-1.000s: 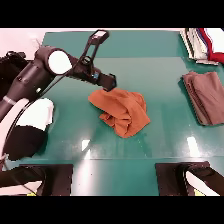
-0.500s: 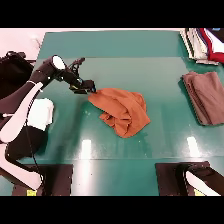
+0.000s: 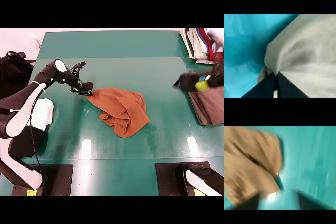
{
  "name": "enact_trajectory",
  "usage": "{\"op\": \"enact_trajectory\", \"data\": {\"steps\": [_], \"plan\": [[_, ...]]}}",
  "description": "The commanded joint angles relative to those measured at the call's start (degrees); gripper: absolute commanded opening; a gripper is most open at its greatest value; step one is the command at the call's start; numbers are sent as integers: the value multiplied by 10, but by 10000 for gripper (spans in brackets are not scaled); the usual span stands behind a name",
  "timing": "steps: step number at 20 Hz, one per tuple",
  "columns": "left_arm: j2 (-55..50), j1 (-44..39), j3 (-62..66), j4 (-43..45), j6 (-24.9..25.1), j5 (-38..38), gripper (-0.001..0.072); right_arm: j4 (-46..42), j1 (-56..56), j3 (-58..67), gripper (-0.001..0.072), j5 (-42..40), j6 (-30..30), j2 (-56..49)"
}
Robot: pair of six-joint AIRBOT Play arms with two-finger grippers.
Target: Fold the shirts.
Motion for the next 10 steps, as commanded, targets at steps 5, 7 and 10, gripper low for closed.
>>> {"op": "enact_trajectory", "data": {"steps": [5, 7, 10], "plan": [[0, 1, 30, 3, 0, -16, 25, 115, 6, -243, 591, -89, -117, -118], [0, 1, 30, 4, 0, -26, 25, 160, 42, -233, 590, -116, -146, -165], [0, 1, 30, 4, 0, -35, 25, 179, 91, -195, 587, -129, -165, -216]]}}
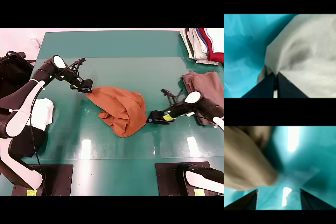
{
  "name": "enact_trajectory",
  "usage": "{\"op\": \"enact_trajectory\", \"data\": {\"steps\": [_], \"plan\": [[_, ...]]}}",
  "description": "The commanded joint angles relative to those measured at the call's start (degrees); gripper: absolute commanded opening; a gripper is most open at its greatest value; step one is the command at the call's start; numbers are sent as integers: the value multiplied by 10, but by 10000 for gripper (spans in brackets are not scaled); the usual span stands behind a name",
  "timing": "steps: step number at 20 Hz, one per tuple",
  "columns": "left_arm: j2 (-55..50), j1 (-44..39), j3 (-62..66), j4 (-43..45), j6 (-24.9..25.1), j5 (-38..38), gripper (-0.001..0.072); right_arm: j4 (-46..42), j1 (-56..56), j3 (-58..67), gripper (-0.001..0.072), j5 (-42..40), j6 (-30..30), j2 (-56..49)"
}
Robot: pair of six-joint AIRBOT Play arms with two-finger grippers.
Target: Fold the shirts.
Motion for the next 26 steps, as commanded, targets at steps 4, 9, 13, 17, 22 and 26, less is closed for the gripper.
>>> {"op": "enact_trajectory", "data": {"steps": [4, 9, 13, 17, 22, 26], "plan": [[3, 0, 2, -1, -1, -23, 24, 28, 76, 64, 62, -76, -35, -65], [148, 0, 40, 55, 1, -23, 24, -23, 24, 189, 16, -5, -34, 56], [357, 0, 143, 57, 21, -20, 24, -82, -39, 363, 16, 99, 22, 214], [515, 0, 183, 59, 21, 17, 24, -92, -94, 490, 15, 138, 76, 289], [510, 0, 158, 59, 11, -25, 24, -90, -115, 544, 15, 208, 92, 230], [438, -17, 26, 68, 10, -75, 23, -93, -99, 437, 15, 195, 90, 174]]}}
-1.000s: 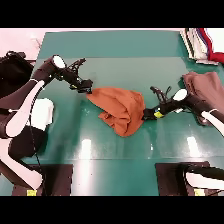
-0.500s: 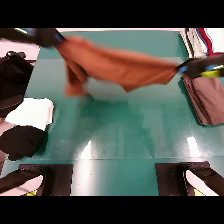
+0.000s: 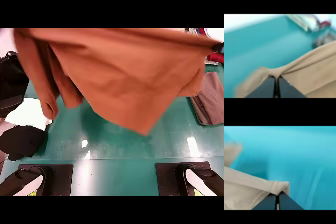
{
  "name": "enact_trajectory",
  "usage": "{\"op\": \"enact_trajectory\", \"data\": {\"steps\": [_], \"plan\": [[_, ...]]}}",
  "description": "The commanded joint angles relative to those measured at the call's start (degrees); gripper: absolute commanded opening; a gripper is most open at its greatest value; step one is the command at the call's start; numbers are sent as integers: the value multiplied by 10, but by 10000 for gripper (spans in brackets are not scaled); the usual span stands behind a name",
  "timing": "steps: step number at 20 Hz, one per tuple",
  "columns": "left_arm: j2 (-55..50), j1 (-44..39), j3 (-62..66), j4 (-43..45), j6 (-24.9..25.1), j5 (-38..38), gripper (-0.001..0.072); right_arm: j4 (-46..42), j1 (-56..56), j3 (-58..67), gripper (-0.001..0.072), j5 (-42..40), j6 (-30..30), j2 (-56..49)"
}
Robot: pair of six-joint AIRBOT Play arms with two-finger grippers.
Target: Fold the shirts.
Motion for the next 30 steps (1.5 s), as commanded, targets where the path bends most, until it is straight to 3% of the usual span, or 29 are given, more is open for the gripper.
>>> {"op": "enact_trajectory", "data": {"steps": [1, 4, 6, 10, 11, 12, 13, 15, 18, 21, 23, 26, 30], "plan": [[-38, -35, -128, 24, -3, -22, 23, -3, 18, -98, 15, -11, -2, -37], [-51, -131, -298, 57, -4, 24, 23, -47, 54, -206, 15, -44, -3, -47], [-51, -189, -383, 47, -5, 12, 25, -57, 62, -238, 15, -46, -3, -46], [-52, -268, -458, -14, -4, 9, 28, -57, 61, -255, 15, -48, -3, -39], [-52, -273, -458, -17, -4, 26, 187, -57, 61, -255, 15, -55, -3, -36], [-52, -273, -457, -20, -7, 54, 543, -57, 61, -255, 15, -61, -3, -34], [-52, -273, -455, -16, -20, 84, 599, -57, 61, -254, 15, -60, -3, -34], [-52, -250, -434, 14, -33, 102, 600, -57, 61, -254, 15, -59, -3, -34], [-52, -112, -379, 73, -64, 82, 601, -56, 61, -254, 15, -60, -3, -34], [-59, 65, -390, 56, -59, 60, 600, -55, 61, -254, 15, -61, -3, -34], [-73, 141, -431, 19, -20, 51, 600, -55, 61, -254, 15, -65, -3, -34], [-115, 199, -503, -31, 23, 50, 601, -55, 61, -254, 16, -65, -3, -34], [-185, 200, -542, -78, 64, 46, 600, -55, 61, -254, 15, -65, -3, -34]]}}
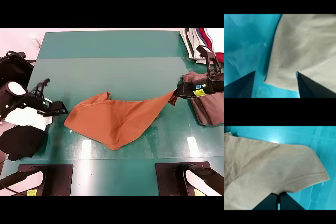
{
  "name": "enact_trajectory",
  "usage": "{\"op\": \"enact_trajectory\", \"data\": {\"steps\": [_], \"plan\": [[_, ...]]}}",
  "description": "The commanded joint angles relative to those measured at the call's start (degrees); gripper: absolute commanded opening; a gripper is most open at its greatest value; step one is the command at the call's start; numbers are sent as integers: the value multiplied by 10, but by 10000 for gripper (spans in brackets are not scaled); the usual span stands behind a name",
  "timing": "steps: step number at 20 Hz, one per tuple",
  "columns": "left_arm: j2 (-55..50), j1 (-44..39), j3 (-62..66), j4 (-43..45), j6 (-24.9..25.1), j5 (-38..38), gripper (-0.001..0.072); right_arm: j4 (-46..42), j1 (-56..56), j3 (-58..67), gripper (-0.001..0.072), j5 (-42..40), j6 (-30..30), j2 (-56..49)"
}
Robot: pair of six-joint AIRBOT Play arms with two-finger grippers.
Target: Fold the shirts.
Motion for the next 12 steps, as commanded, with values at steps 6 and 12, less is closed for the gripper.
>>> {"op": "enact_trajectory", "data": {"steps": [6, 12], "plan": [[-73, -26, -27, -53, 40, 15, 598, 0, 0, 0, 16, -2, 0, 0], [-23, -28, 33, -75, 38, -8, 24, -2, 0, 45, 15, -8, -2, 0]]}}
